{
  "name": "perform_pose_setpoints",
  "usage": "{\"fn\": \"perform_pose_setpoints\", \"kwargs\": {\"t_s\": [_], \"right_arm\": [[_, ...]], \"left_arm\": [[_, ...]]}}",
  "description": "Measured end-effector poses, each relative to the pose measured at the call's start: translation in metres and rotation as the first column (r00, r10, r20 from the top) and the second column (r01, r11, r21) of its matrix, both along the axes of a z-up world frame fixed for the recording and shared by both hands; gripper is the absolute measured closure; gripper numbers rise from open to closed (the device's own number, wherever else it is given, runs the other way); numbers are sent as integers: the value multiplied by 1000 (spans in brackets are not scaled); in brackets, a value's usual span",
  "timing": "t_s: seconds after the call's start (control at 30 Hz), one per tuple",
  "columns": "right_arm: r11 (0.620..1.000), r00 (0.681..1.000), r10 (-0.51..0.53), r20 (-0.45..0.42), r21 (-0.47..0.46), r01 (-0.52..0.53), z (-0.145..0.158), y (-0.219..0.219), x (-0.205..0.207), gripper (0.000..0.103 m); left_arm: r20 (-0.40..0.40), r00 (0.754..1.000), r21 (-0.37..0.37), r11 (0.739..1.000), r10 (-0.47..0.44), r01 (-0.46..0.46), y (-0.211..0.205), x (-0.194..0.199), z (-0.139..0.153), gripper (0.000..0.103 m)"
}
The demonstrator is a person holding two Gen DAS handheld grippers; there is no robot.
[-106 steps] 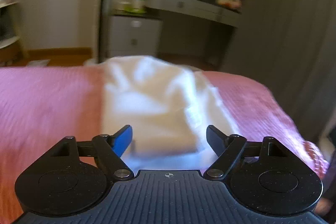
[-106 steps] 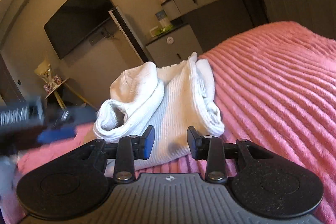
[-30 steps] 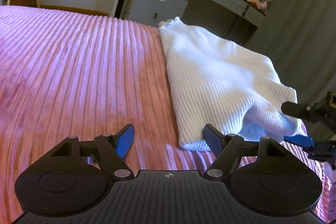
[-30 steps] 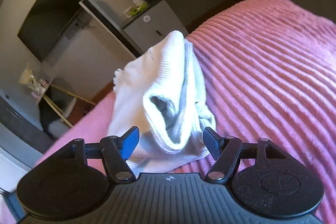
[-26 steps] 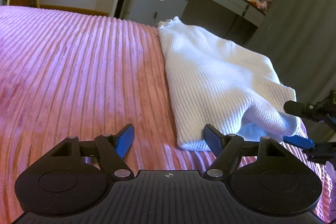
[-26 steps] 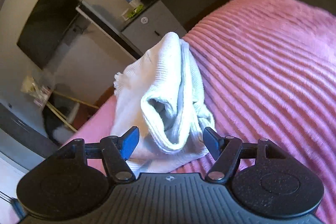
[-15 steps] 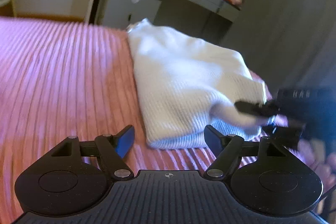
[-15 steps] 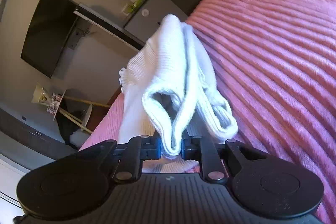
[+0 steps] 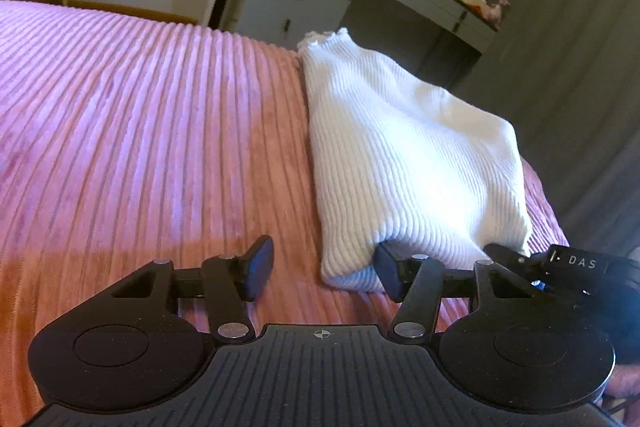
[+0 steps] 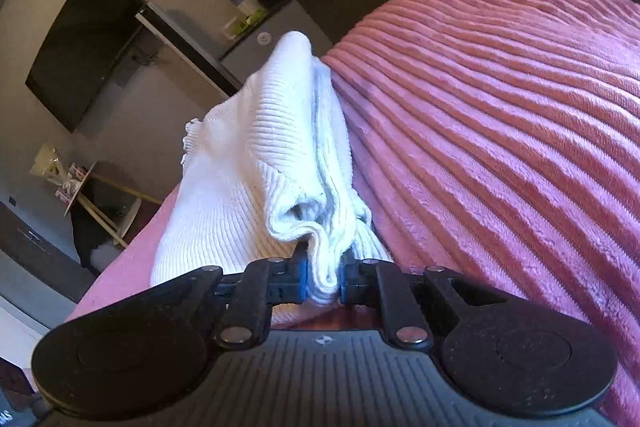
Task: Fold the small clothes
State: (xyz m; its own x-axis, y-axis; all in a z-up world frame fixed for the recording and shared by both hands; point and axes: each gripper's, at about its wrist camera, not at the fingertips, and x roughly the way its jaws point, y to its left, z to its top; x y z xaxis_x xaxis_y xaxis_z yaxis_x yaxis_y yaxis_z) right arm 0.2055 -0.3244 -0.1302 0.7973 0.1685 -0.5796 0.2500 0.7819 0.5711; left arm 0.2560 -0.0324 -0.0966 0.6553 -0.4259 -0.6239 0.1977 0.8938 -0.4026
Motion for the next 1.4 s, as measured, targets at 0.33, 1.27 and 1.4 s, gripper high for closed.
{"fn": "perform_pose_setpoints", "kwargs": {"t_s": [0.33, 1.27, 1.4], "right_arm": [[967, 996, 57, 74, -252, -37, 58, 8, -7, 57], [781, 967, 248, 60, -603, -163, 22, 71, 56, 85], [796, 965, 247, 85, -586, -152, 28, 71, 49, 84]], "left_arm": [[-9, 1000, -10, 1000, -19, 19, 2, -5, 16, 16], [3, 1000, -11, 1000, 17, -17, -2, -3, 15, 14], [49, 997, -35, 997, 64, -62, 3, -4, 26, 13]]}}
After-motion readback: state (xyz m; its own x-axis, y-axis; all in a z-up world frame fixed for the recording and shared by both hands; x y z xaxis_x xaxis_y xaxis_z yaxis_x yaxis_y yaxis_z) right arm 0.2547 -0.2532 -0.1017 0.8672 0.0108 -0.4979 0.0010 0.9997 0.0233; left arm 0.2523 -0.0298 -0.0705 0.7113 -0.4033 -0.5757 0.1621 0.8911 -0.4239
